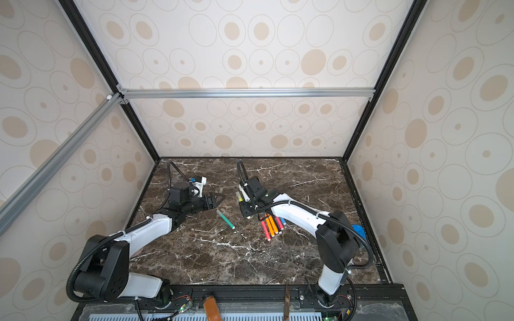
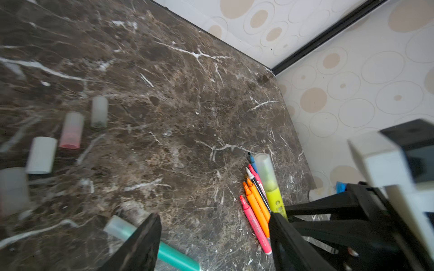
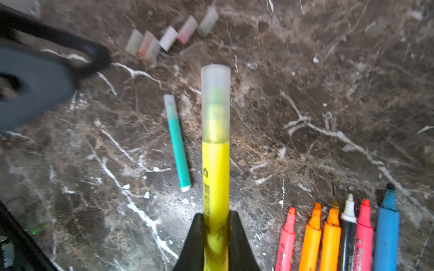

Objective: Remove pen caps from pens
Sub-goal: Pick up the pen from the center of the table, then open the pen cap on the pen.

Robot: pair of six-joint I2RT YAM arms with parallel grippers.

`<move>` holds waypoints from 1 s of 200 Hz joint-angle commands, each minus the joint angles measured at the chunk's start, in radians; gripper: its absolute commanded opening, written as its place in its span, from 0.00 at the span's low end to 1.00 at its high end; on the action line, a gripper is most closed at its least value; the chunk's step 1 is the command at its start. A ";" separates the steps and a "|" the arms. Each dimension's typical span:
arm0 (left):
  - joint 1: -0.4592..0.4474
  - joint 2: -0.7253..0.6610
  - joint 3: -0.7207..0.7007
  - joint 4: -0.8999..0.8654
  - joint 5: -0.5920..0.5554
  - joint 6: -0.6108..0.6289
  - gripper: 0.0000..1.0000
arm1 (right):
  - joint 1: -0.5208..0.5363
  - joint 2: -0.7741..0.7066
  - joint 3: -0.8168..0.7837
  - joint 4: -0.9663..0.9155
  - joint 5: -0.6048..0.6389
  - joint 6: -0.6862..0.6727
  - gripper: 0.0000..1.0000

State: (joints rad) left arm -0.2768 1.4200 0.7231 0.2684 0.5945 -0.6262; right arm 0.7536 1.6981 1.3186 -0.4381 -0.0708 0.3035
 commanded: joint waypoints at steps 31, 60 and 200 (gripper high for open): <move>-0.061 0.039 0.077 0.126 0.060 -0.083 0.73 | 0.005 -0.045 -0.045 0.062 -0.021 -0.008 0.00; -0.074 0.067 0.089 0.173 0.076 -0.122 0.72 | 0.005 -0.058 -0.047 0.081 -0.032 -0.010 0.00; -0.097 0.172 0.151 0.265 0.124 -0.198 0.42 | 0.005 -0.049 -0.031 0.119 -0.070 -0.022 0.00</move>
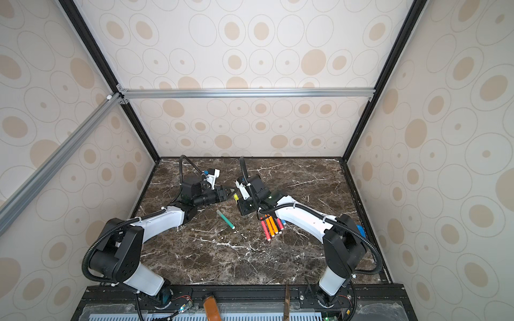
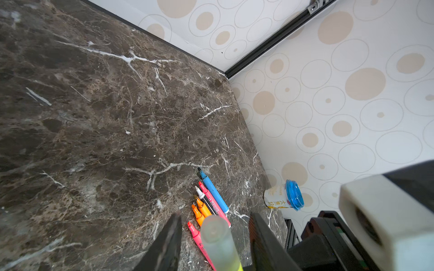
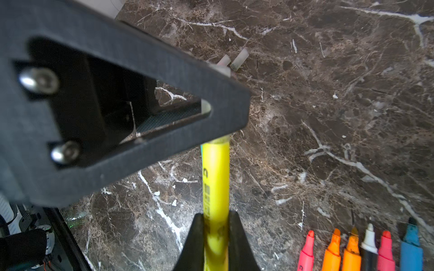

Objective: Remove pen caps from pens
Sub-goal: Open the pen cap on the pen.

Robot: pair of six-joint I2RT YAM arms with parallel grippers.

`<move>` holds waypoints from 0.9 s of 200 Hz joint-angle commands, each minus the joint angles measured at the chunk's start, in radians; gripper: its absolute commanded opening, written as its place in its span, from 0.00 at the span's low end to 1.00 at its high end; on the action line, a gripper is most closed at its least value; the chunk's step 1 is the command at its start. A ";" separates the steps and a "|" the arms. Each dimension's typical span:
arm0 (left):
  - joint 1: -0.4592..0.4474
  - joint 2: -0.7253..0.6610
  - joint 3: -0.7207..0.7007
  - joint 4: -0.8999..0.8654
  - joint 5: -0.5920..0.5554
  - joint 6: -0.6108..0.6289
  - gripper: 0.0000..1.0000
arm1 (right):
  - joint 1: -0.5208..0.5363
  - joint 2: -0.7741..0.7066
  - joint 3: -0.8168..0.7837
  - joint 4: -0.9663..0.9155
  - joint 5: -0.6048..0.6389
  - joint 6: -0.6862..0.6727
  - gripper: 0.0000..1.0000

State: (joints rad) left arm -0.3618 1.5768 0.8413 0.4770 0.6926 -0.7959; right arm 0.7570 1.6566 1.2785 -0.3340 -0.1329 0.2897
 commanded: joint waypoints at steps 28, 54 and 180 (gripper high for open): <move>-0.018 0.022 0.032 0.063 0.030 -0.031 0.35 | 0.001 -0.001 0.008 0.021 -0.003 -0.009 0.00; -0.018 0.017 0.031 0.064 0.034 -0.031 0.28 | 0.002 0.010 0.006 0.030 -0.010 -0.003 0.00; -0.028 -0.009 0.027 0.088 0.050 -0.066 0.11 | 0.001 0.024 -0.054 0.143 -0.008 0.026 0.36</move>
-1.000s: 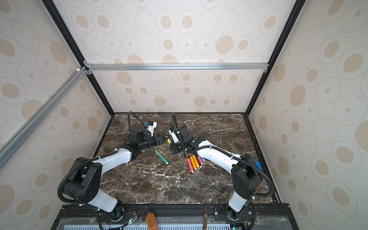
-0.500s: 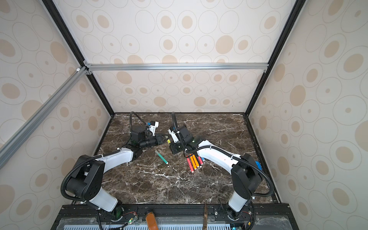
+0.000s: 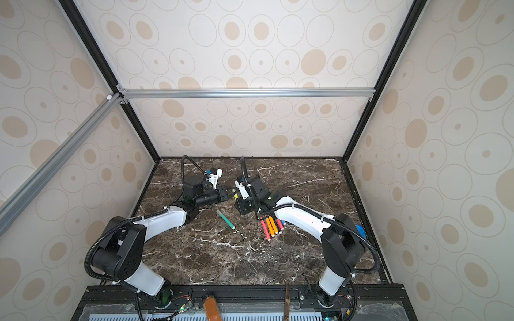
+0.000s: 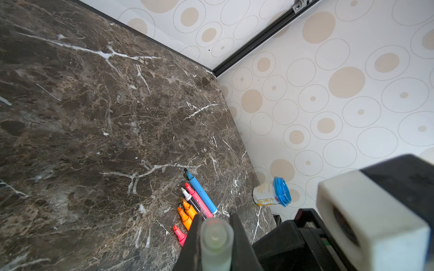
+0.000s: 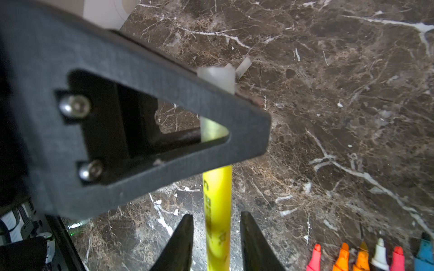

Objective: Remove pen caps from pens
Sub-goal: Open the pen cap on the pen.

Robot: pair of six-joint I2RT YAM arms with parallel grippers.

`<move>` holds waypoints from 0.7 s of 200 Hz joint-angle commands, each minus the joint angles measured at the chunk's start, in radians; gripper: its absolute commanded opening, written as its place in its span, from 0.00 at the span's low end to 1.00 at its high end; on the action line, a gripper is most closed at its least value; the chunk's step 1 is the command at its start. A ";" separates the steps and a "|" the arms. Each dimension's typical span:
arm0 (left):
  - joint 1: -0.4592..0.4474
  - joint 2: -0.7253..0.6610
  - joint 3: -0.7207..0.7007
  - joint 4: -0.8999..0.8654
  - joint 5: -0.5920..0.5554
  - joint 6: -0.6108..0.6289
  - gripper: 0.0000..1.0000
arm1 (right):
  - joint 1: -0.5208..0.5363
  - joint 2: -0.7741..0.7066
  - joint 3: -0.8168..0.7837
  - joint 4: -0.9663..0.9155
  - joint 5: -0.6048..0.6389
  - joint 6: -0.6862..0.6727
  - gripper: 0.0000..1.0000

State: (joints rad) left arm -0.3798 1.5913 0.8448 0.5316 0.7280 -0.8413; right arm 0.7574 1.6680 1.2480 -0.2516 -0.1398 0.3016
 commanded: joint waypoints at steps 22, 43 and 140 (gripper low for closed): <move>-0.012 -0.032 0.022 0.036 0.016 -0.029 0.10 | 0.001 0.032 -0.020 0.084 0.006 0.015 0.35; -0.017 -0.037 0.019 0.036 0.014 -0.031 0.11 | 0.001 0.036 -0.035 0.128 0.018 0.019 0.29; -0.025 -0.034 0.010 0.033 0.002 -0.030 0.29 | 0.001 0.047 -0.048 0.131 0.055 0.029 0.00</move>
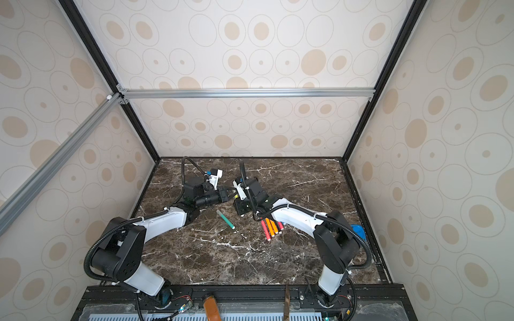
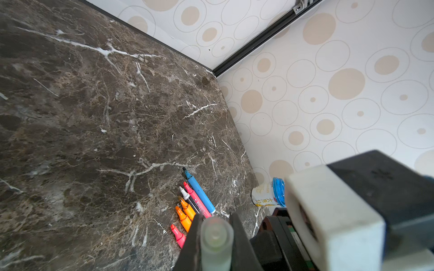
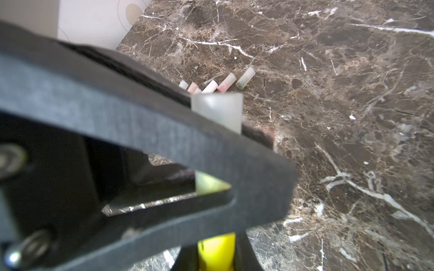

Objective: Remove pen caps from pens
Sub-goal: Open the pen cap on the pen.

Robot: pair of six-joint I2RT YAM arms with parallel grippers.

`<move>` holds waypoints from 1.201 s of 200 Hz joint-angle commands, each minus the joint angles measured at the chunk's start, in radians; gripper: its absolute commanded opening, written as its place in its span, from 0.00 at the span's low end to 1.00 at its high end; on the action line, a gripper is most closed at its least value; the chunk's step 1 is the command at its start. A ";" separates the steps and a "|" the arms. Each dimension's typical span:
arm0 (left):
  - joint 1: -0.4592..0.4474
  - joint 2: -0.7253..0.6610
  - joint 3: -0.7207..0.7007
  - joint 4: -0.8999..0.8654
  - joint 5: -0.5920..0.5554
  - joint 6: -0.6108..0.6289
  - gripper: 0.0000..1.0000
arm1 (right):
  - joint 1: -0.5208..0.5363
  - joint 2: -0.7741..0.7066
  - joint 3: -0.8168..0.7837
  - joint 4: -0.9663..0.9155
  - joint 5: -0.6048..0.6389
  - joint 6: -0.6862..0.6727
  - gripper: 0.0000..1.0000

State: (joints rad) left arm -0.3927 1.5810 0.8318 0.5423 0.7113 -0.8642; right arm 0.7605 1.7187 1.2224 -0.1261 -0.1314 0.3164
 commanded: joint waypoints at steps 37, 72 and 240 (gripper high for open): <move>-0.011 -0.041 0.043 -0.045 -0.016 0.031 0.51 | -0.001 -0.022 -0.035 -0.020 0.047 0.000 0.00; -0.011 -0.057 0.049 -0.081 -0.036 0.053 0.54 | -0.002 -0.034 -0.038 -0.046 0.046 -0.014 0.00; -0.024 0.002 0.058 -0.068 -0.026 0.047 0.42 | -0.001 -0.070 -0.067 -0.005 0.011 -0.011 0.00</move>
State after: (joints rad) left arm -0.4019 1.5543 0.8490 0.4595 0.6781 -0.8364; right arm 0.7597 1.6810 1.1549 -0.1413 -0.1097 0.3122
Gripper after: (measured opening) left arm 0.429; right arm 0.170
